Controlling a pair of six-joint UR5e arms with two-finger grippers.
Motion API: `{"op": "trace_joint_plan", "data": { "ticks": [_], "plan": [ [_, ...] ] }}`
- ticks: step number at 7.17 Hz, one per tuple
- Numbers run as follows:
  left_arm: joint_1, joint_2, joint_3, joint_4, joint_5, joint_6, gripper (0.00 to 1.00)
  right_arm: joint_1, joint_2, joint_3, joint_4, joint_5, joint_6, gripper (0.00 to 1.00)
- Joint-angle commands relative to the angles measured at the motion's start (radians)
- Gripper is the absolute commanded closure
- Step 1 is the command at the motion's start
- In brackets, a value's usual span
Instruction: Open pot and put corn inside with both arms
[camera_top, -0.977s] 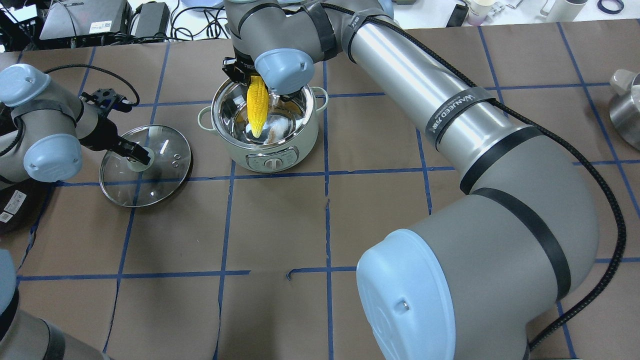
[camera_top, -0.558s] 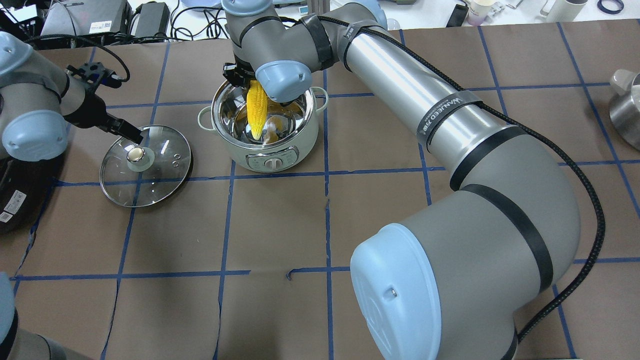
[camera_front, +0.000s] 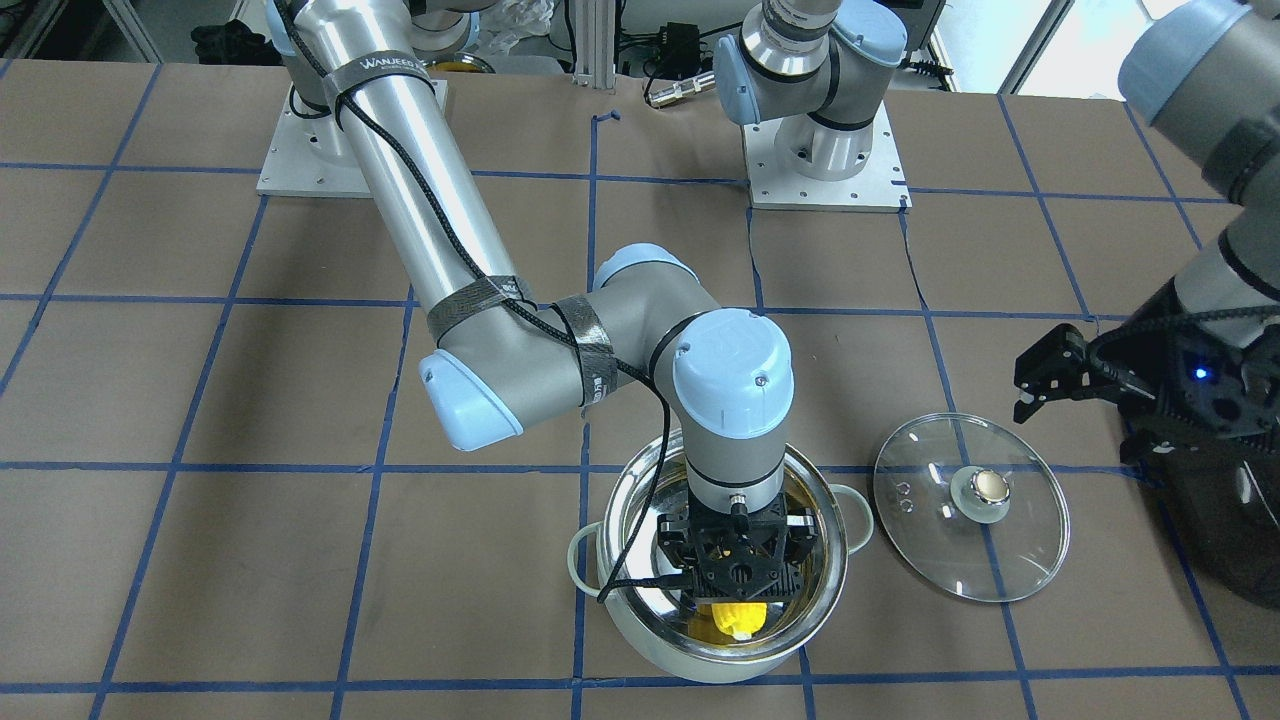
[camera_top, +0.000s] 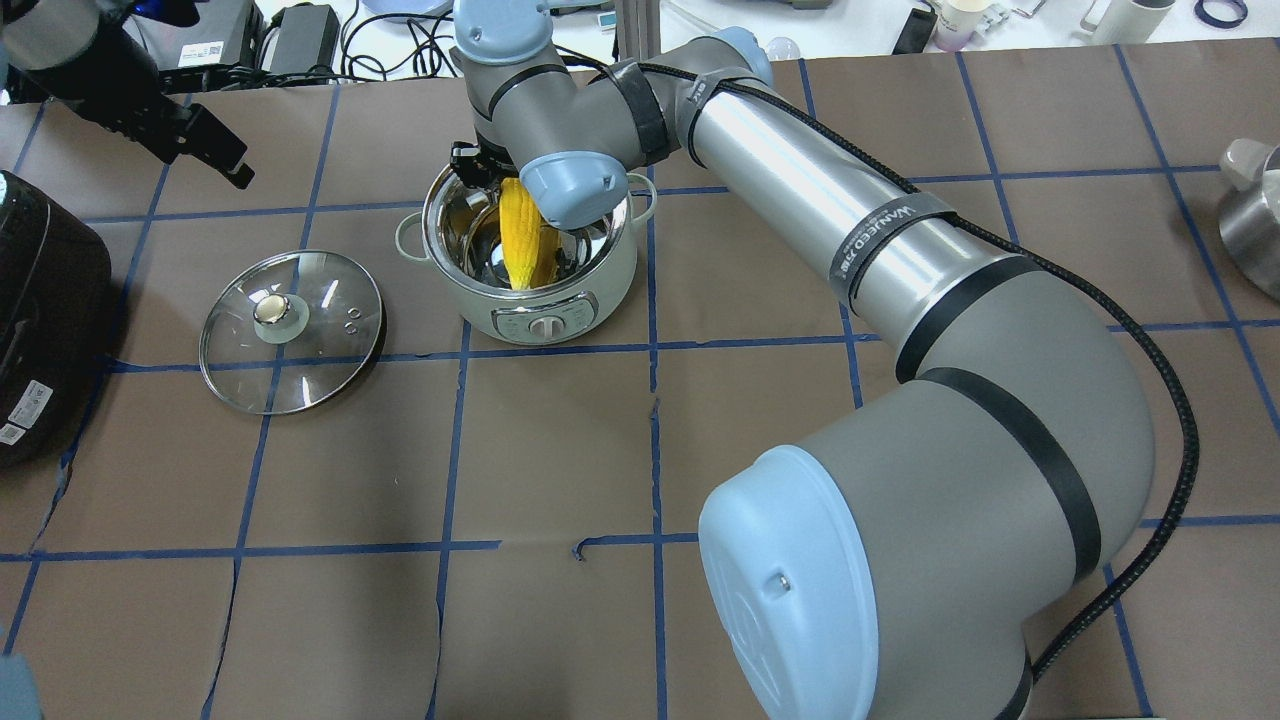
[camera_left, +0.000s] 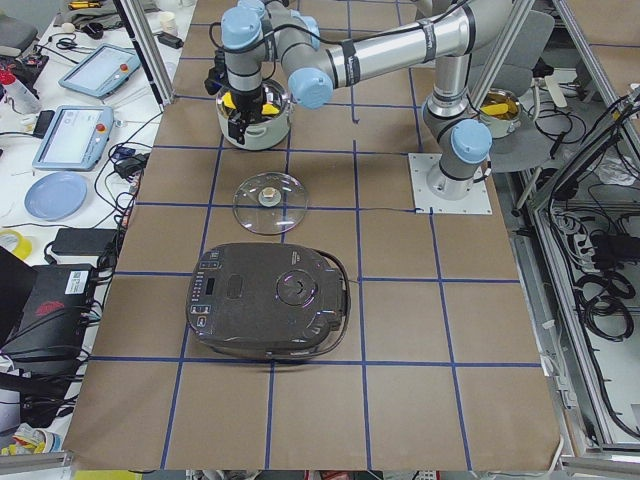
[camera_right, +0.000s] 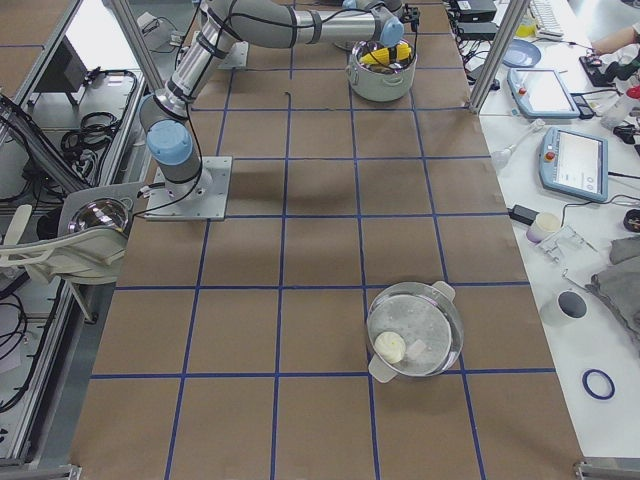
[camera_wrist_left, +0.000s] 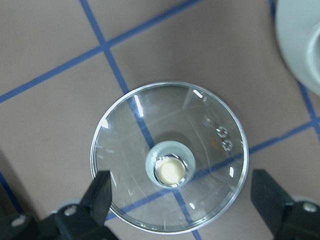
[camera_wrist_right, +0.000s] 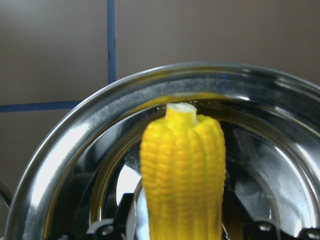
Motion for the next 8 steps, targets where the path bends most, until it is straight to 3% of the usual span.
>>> {"op": "trace_joint_plan", "data": {
  "ticks": [1,3,4,6,8],
  "plan": [
    [-0.063,0.122,0.024,-0.164,0.028,-0.150,0.00,0.000,-0.005,0.007,-0.014,-0.001,-0.003,0.01],
    [-0.126,0.208,0.006,-0.285,0.031,-0.446,0.00,-0.001,-0.034,0.005,-0.009,-0.001,-0.019,0.00],
    [-0.158,0.234,-0.037,-0.269,0.028,-0.549,0.00,-0.004,-0.069,0.010,0.005,-0.010,-0.065,0.00],
    [-0.195,0.245,-0.079,-0.151,0.031,-0.579,0.00,-0.074,-0.188,0.065,0.171,-0.017,-0.189,0.00],
    [-0.289,0.227,-0.079,-0.120,0.026,-0.709,0.00,-0.235,-0.395,0.256,0.256,-0.011,-0.384,0.00]
  ]
}}
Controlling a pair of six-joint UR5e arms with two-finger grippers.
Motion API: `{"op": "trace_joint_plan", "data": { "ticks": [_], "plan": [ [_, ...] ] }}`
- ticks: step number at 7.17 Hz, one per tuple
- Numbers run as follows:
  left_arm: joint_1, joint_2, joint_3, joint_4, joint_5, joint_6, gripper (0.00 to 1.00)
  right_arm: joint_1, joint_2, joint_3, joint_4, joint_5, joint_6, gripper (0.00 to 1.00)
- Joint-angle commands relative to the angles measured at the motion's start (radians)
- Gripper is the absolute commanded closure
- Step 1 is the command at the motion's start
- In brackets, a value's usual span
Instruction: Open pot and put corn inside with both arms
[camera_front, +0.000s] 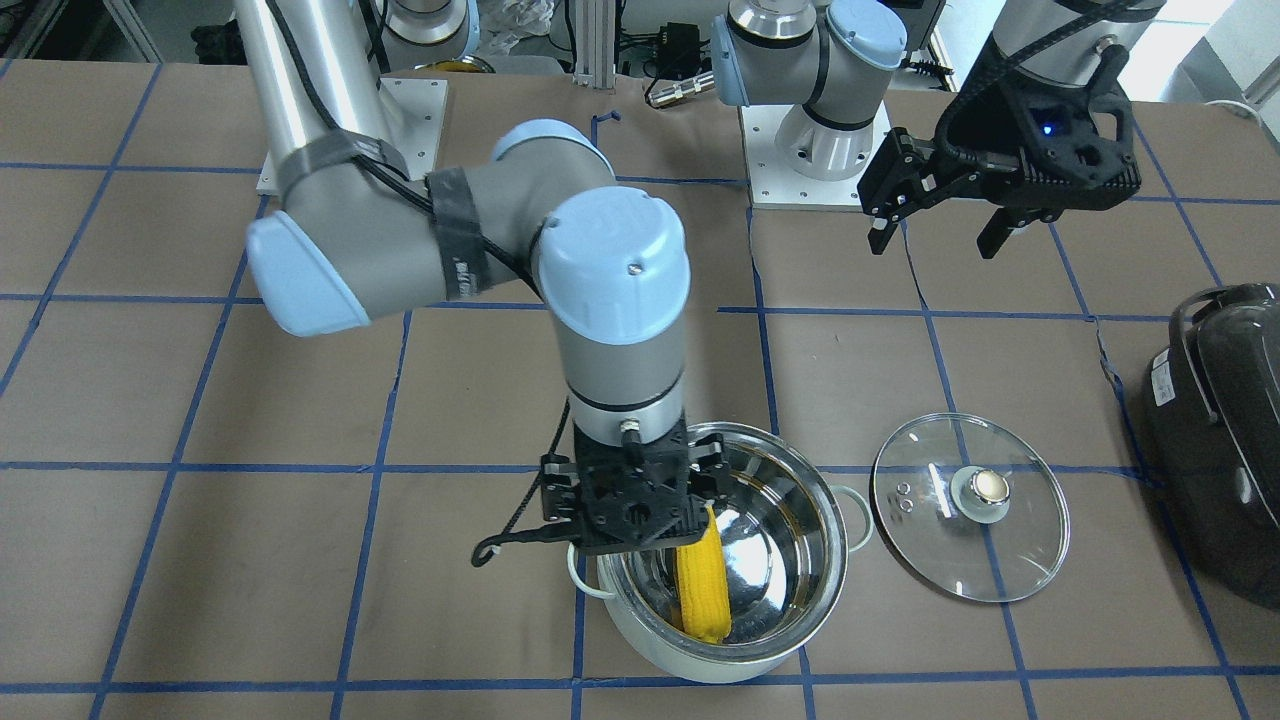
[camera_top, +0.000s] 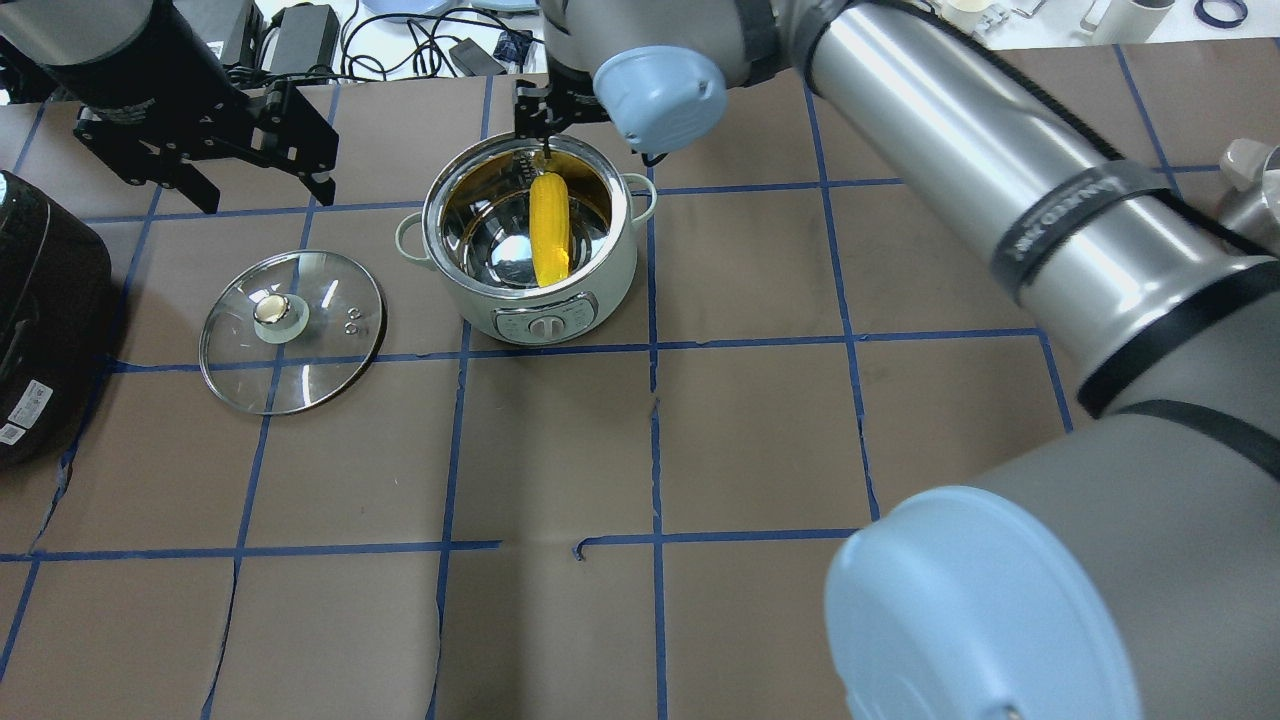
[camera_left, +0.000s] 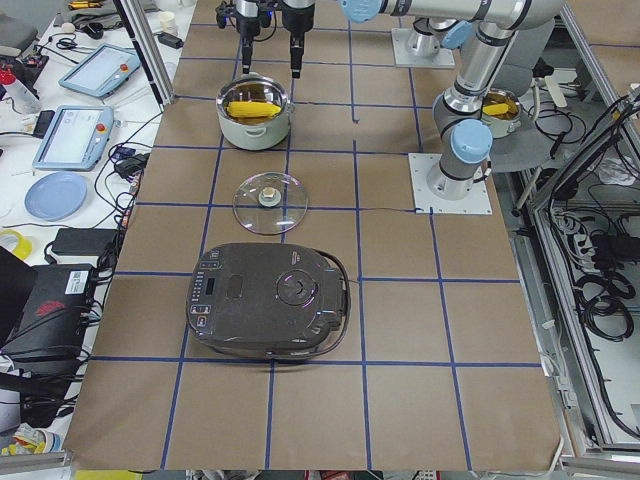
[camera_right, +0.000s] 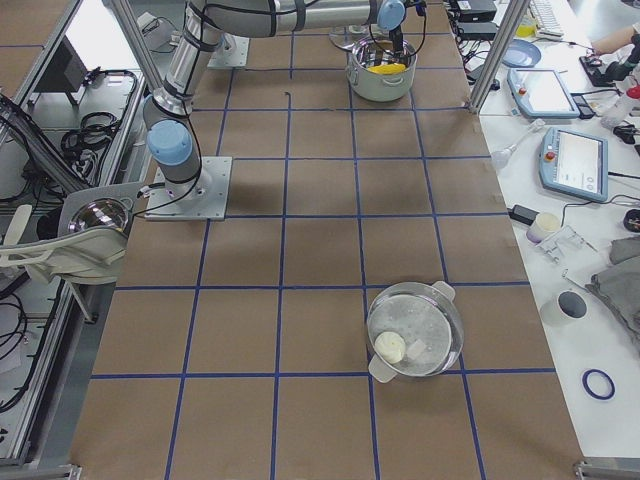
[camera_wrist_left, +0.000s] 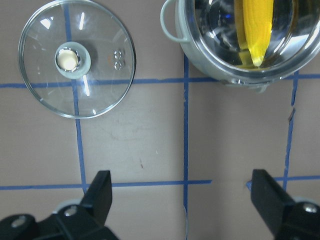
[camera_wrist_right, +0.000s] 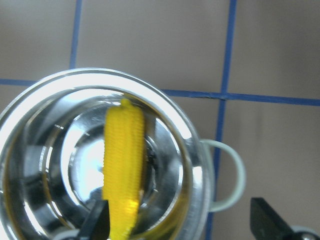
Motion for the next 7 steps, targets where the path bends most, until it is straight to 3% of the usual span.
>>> {"op": "trace_joint_plan", "data": {
  "ticks": [1,2,4,7],
  "plan": [
    [-0.084,-0.008,-0.009,0.084,0.003,-0.064,0.00,-0.196,-0.241,0.215,0.075,0.009,-0.196,0.00],
    [-0.086,-0.001,-0.024,0.085,0.001,-0.063,0.00,-0.272,-0.344,0.284,0.128,0.008,-0.260,0.00],
    [-0.086,0.017,-0.062,0.088,0.003,-0.061,0.00,-0.328,-0.450,0.293,0.335,-0.042,-0.302,0.00],
    [-0.086,0.020,-0.063,0.088,0.004,-0.061,0.00,-0.319,-0.523,0.316,0.382,-0.031,-0.299,0.00]
  ]
}}
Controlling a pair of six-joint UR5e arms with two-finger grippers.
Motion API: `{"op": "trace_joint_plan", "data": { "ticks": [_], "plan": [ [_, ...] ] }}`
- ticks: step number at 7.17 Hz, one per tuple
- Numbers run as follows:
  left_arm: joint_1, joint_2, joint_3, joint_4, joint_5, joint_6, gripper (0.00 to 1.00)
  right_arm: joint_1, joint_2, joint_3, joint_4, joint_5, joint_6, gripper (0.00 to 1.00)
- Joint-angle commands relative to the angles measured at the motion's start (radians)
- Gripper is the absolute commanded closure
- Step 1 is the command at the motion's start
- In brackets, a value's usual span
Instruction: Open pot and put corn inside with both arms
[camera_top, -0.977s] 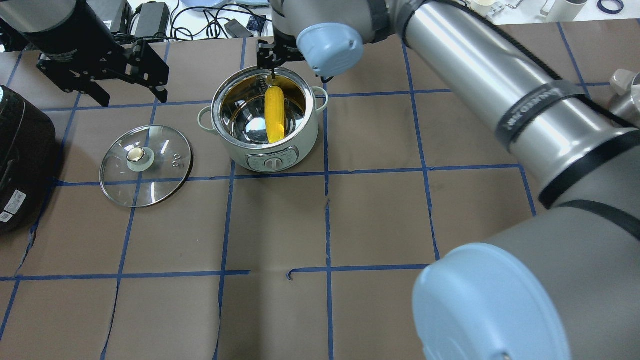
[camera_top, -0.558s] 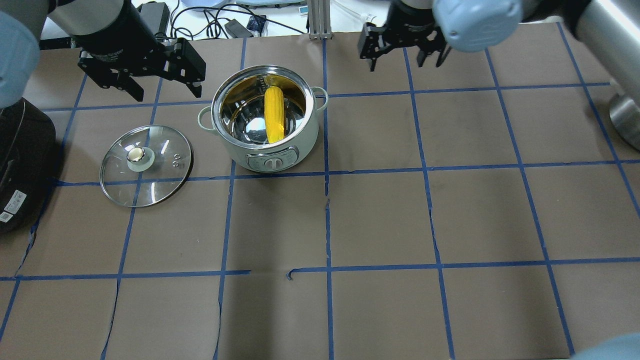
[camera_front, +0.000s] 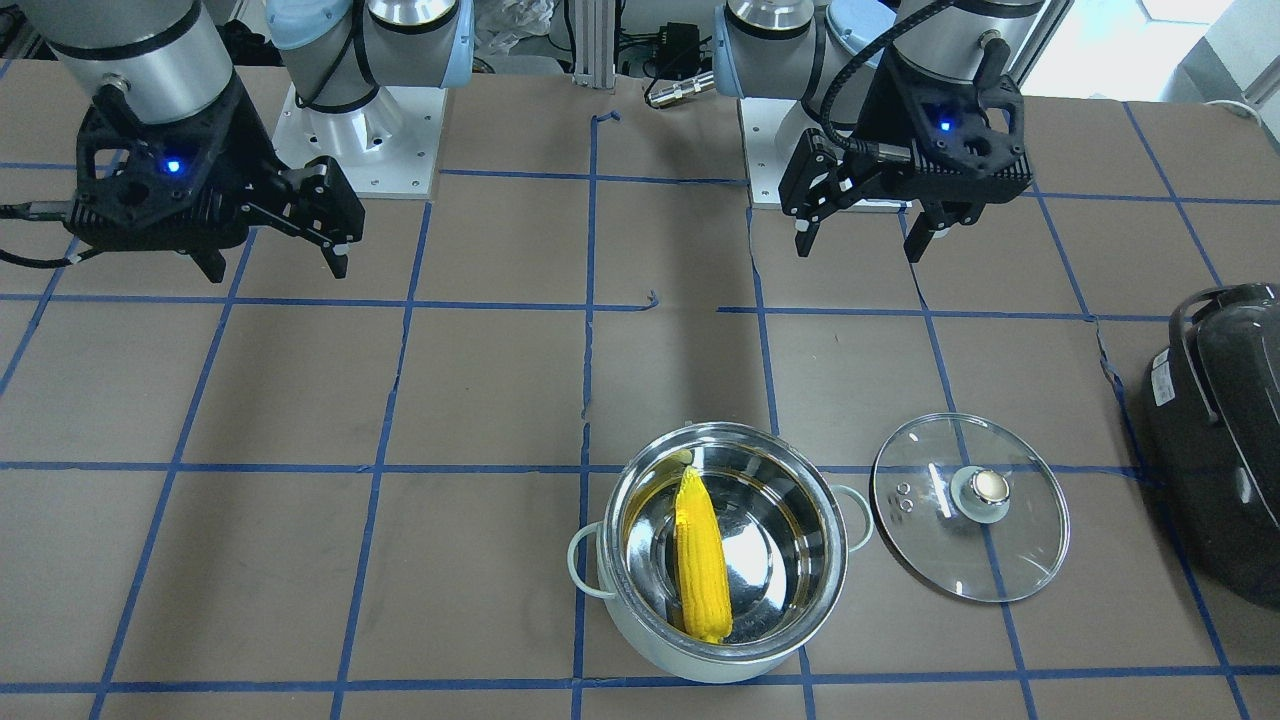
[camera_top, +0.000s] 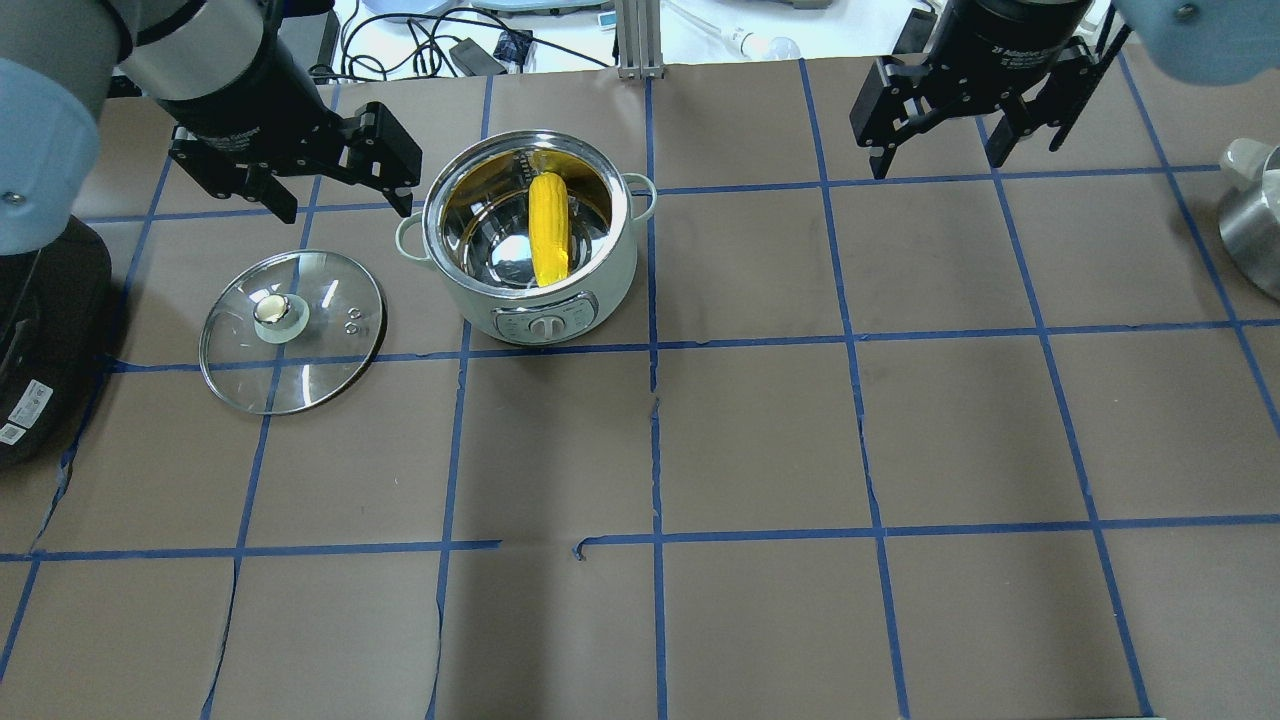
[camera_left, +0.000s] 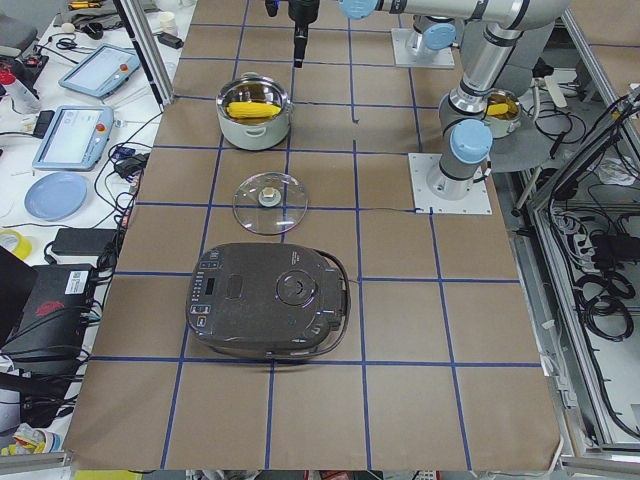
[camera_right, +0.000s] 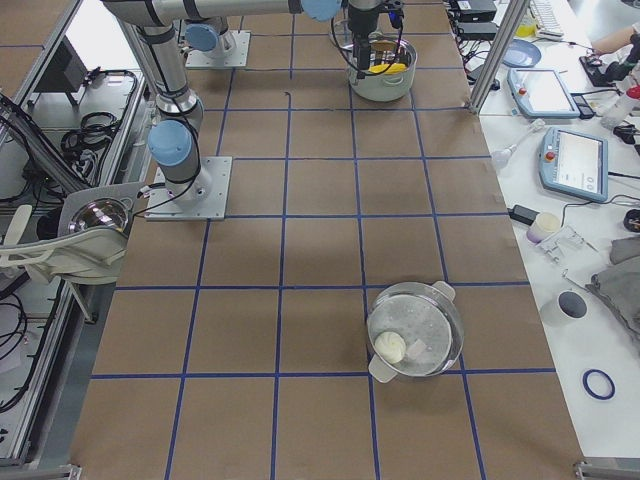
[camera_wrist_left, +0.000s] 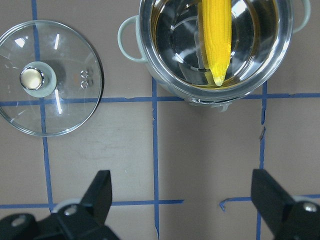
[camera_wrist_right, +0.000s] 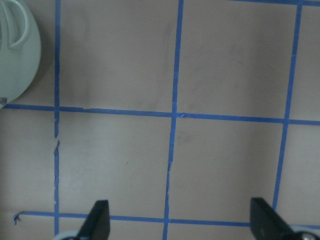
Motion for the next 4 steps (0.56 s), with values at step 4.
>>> {"op": "trace_joint_plan", "data": {
  "ticks": [4],
  "plan": [
    [0.002,0.002,0.003,0.000,-0.001,0.000,0.00,0.012,-0.068,0.103,-0.138,0.002,0.006,0.00]
  ]
}}
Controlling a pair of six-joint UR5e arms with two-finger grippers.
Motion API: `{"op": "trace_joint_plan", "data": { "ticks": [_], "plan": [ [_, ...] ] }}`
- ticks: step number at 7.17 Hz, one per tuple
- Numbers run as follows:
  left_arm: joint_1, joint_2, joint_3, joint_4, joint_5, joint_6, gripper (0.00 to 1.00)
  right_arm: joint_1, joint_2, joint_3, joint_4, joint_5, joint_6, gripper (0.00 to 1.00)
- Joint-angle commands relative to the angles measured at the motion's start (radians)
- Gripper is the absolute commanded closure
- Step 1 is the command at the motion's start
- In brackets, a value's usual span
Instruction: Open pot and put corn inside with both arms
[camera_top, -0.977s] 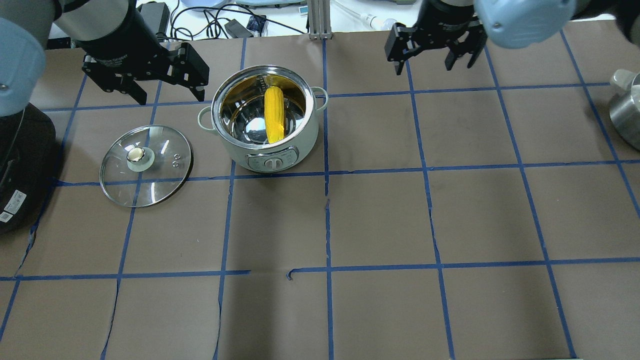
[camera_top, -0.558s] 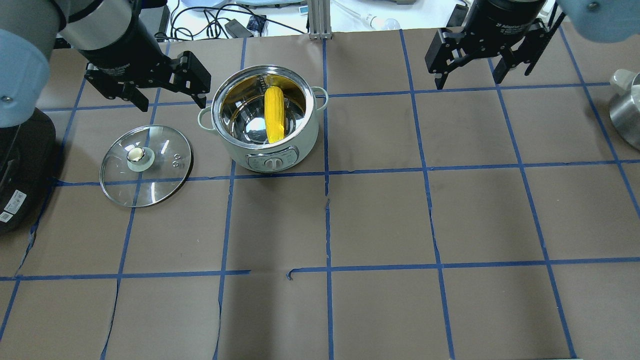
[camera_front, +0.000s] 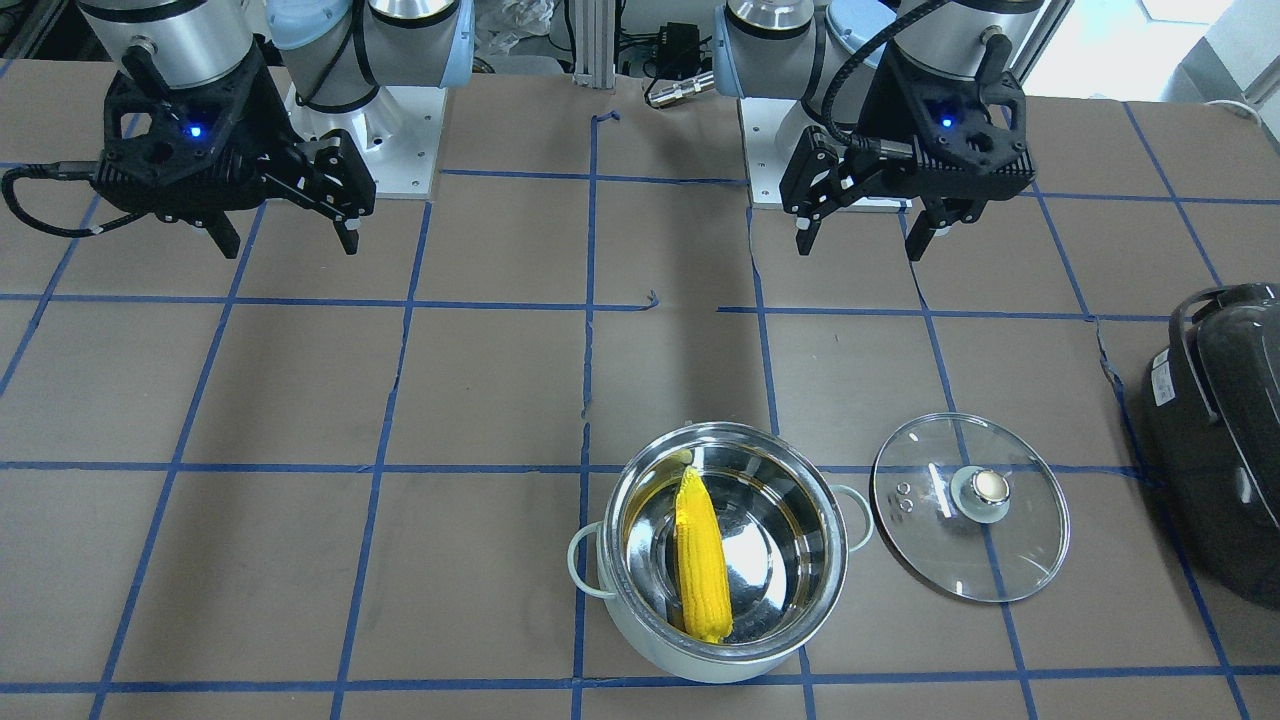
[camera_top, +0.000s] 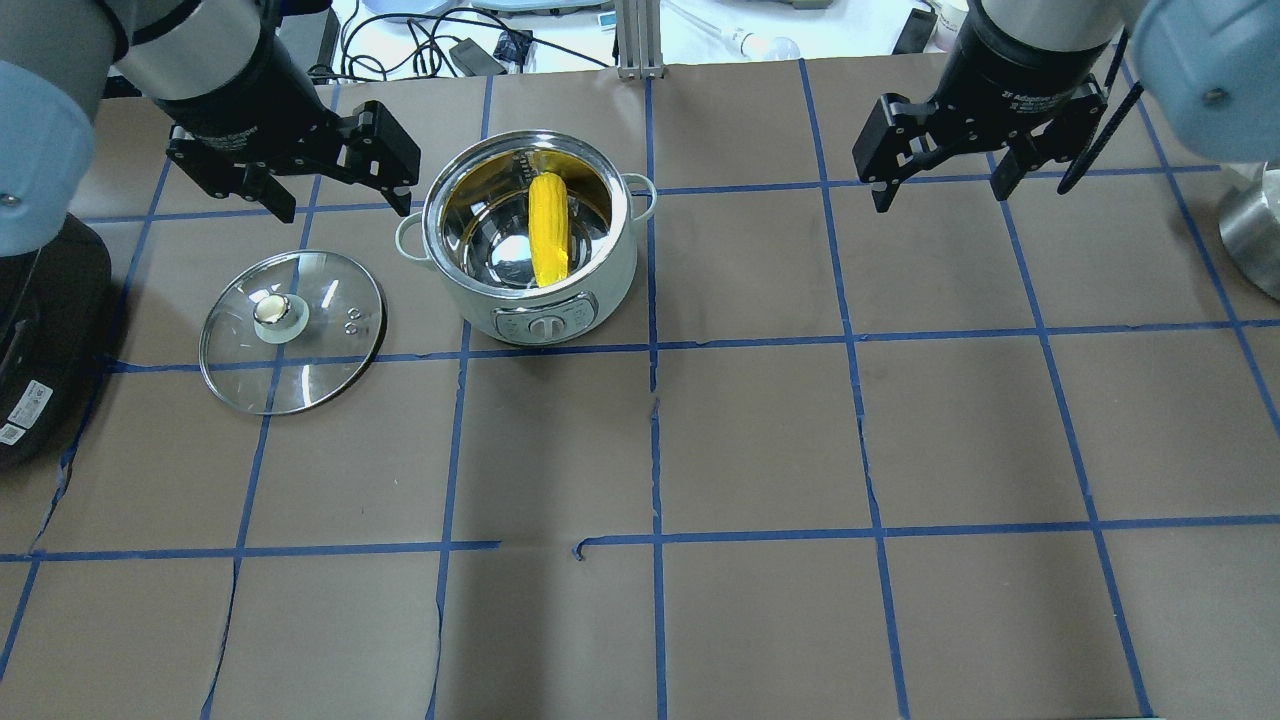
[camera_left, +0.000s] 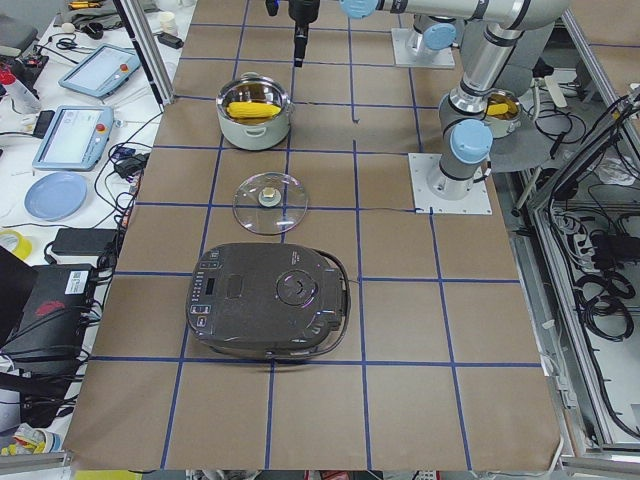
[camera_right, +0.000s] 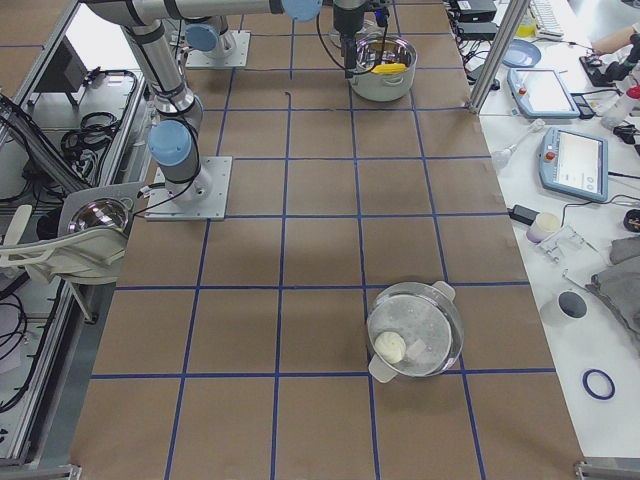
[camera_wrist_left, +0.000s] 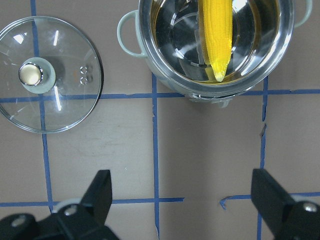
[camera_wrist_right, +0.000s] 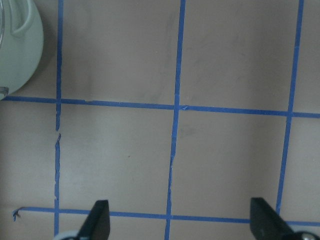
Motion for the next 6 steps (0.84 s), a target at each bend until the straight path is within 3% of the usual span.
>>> {"op": "trace_joint_plan", "data": {
  "ticks": [1,6],
  "plan": [
    [0.000,0.000,0.004,0.000,-0.002,0.000,0.00,0.008,0.002,0.007,-0.062,0.000,0.006,0.00],
    [0.000,0.000,0.013,0.002,-0.002,0.000,0.00,0.012,0.008,0.009,-0.140,0.000,0.005,0.00]
  ]
}}
